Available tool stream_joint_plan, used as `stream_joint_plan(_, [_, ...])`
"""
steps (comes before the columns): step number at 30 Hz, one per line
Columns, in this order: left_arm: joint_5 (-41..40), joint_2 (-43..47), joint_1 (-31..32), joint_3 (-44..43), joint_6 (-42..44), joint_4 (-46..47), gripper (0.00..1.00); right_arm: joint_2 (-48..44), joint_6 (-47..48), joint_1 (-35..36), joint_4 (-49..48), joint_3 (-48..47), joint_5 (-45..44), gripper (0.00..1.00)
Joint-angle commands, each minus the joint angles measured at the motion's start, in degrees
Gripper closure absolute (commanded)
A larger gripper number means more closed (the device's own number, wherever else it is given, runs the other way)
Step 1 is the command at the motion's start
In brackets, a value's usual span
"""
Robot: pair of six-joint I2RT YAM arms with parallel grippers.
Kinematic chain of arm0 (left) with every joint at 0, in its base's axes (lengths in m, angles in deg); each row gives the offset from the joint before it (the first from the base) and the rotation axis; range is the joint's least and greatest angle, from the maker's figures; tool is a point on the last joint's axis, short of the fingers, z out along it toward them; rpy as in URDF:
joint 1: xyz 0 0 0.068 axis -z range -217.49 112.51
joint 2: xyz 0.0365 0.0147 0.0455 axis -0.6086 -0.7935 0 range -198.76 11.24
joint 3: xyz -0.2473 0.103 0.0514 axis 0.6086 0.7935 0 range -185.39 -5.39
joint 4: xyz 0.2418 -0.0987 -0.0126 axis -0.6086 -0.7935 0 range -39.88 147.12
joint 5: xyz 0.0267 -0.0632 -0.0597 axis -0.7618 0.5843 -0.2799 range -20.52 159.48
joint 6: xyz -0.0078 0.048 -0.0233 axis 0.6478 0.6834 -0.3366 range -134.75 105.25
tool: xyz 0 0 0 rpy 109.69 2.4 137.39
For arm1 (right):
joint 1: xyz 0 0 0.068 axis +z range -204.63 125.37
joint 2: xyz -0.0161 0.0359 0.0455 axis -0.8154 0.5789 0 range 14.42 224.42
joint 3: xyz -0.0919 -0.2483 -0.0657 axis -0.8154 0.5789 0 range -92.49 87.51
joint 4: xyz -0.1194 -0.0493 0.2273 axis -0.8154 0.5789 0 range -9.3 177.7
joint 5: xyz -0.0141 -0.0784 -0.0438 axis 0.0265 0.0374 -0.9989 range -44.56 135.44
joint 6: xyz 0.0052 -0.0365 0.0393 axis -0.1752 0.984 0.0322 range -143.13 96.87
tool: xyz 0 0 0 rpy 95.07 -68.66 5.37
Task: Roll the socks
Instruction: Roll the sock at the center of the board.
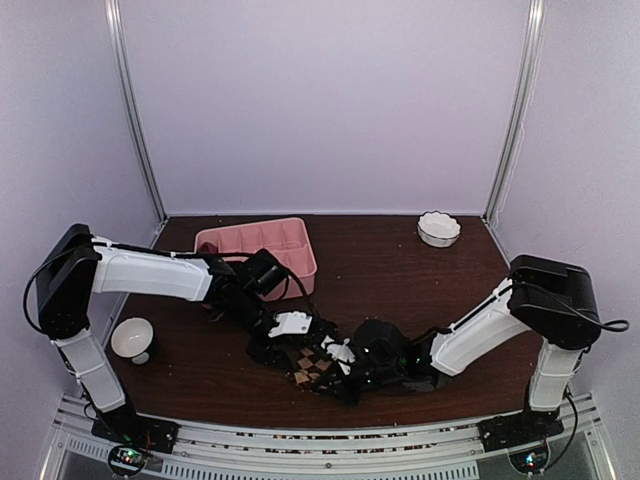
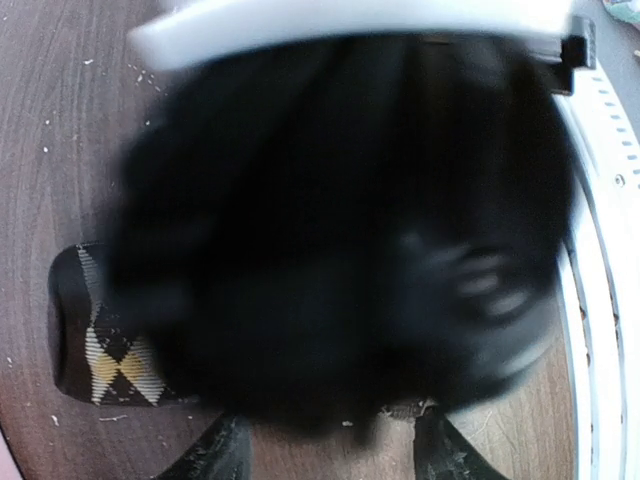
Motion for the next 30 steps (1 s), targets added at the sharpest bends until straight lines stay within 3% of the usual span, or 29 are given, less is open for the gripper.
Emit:
stream_joint_plan(1, [0.8,2.45,0.63,2.0,1.87,2.78,0.46,7.41,-6.29,-1.28,16.24,1.57,2.33,1.0])
stream_joint_plan(12, [0.89,1.21,2.44,6.76,4.16,5.05,0.53,14.13,-12.86,-4.17,17.05,0.93,4.92,1.0])
stream_joint_plan(21, [-4.14,-2.19,5.13,7.07,3.7,9.6,0.57,14.19,-16.53,-5.1,16.97,-0.02,6.53,1.0])
stream_joint_plan(23, [-5.18,-3.03,5.76,6.62,4.24,9.56,0.64,14.03,-17.73,-5.25,16.65,-0.16,6.87,1.0])
stream_joint_plan(28, [-5.44,-5.23,5.9,5.96,4.81,7.89,0.94,13.25,-22.43,-5.98,11.43,2.42,8.6,0.99])
stream_joint_plan(30, [-5.04,-5.87,5.82,6.01,4.63,7.49,1.0,11.93,-23.95,-5.96,7.61,4.61,8.42,0.9])
